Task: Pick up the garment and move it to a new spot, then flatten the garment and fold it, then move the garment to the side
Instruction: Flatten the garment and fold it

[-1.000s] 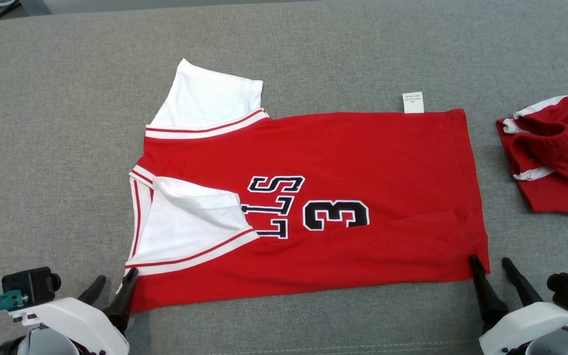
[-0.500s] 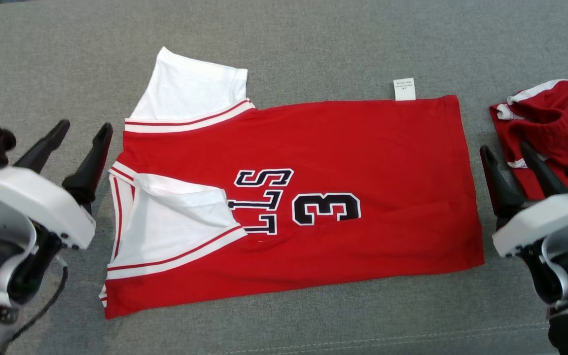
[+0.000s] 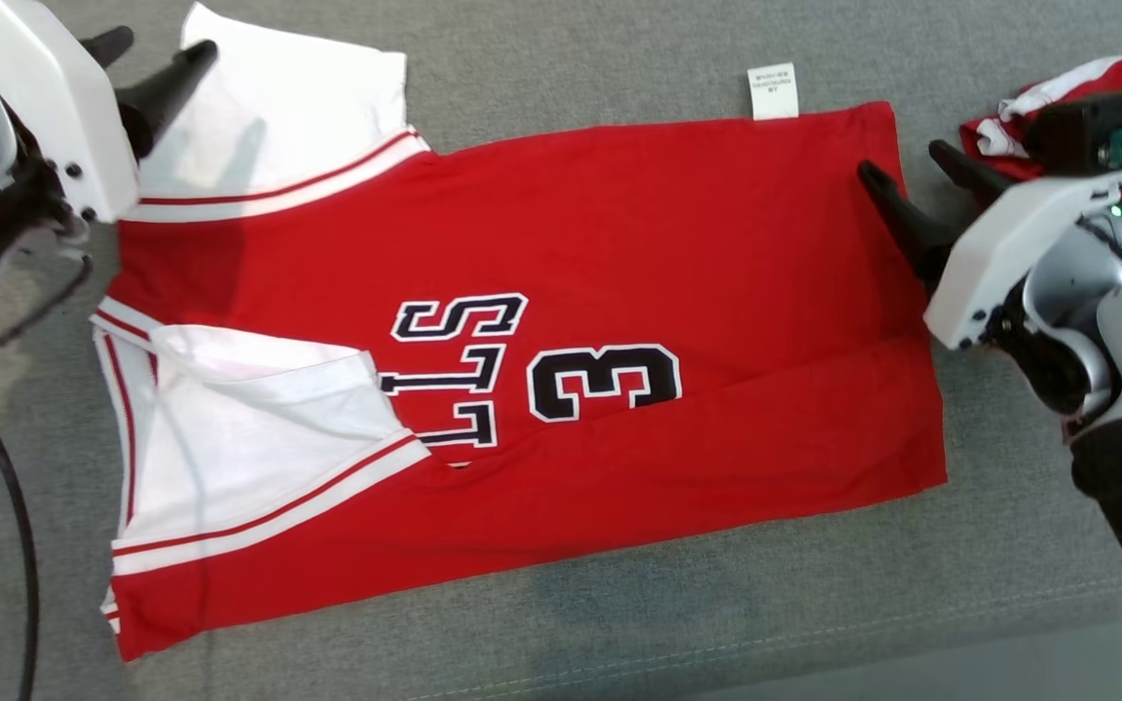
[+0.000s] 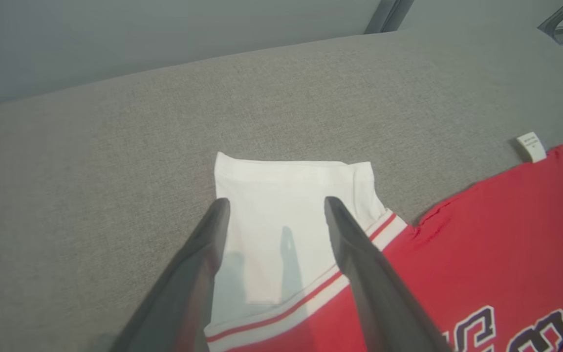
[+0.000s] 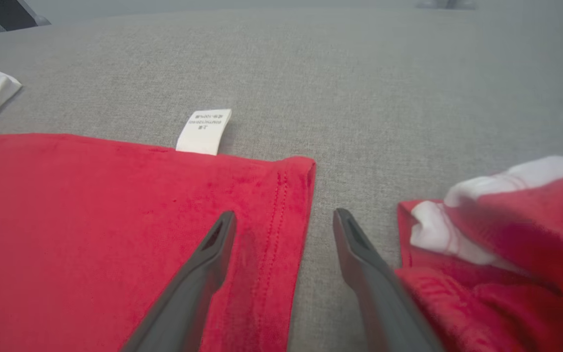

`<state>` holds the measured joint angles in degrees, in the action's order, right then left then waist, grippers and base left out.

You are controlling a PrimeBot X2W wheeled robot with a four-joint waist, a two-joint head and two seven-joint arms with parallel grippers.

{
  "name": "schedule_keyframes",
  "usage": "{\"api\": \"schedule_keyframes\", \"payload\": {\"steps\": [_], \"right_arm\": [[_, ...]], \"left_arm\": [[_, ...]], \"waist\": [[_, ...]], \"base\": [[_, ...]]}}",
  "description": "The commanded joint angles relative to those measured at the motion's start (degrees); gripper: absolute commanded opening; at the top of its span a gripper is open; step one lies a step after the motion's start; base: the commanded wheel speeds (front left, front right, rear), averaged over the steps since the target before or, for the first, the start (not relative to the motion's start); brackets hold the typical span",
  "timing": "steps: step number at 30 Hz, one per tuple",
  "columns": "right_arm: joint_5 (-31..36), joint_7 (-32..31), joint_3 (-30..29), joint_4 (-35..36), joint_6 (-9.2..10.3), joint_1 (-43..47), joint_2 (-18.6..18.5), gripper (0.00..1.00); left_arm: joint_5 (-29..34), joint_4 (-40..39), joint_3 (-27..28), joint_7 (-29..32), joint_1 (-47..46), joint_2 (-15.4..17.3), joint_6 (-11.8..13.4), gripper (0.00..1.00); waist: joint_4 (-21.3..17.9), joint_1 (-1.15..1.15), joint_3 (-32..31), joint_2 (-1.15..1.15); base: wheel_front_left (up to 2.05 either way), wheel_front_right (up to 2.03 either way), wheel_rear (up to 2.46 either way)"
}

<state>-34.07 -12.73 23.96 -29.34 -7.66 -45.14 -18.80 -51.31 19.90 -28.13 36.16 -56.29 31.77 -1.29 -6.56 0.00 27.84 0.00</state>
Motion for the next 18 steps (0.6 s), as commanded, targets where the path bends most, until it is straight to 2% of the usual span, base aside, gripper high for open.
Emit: {"api": "schedule_keyframes", "payload": {"steps": [1, 9, 18], "right_arm": [[-2.6, -1.6, 1.9, 0.5, 0.17, -2.4, -1.3, 1.0], [-9.7, -7.1, 9.5, -0.8, 0.17, -10.3, -3.4, 1.0], [-14.9, -7.1, 16.4, -1.3, 0.17, -16.1, -3.6, 1.0]], "left_arm": [[-0.5, 1.4, 1.9, 1.5, -4.4, 2.6, -1.1, 1.0], [-1.1, 10.0, 0.5, 5.3, -9.6, 2.8, -3.6, 1.0], [-1.0, 16.4, -0.8, 3.8, -12.7, 3.5, -5.6, 1.0]], "waist": [[-1.6, 0.0, 2.0, 0.0], [-3.5, 0.0, 4.7, 0.0], [-5.4, 0.0, 6.4, 0.0]], "base": [[0.0, 0.0, 0.0], [0.0, 0.0, 0.0], [0.0, 0.0, 0.0]]}}
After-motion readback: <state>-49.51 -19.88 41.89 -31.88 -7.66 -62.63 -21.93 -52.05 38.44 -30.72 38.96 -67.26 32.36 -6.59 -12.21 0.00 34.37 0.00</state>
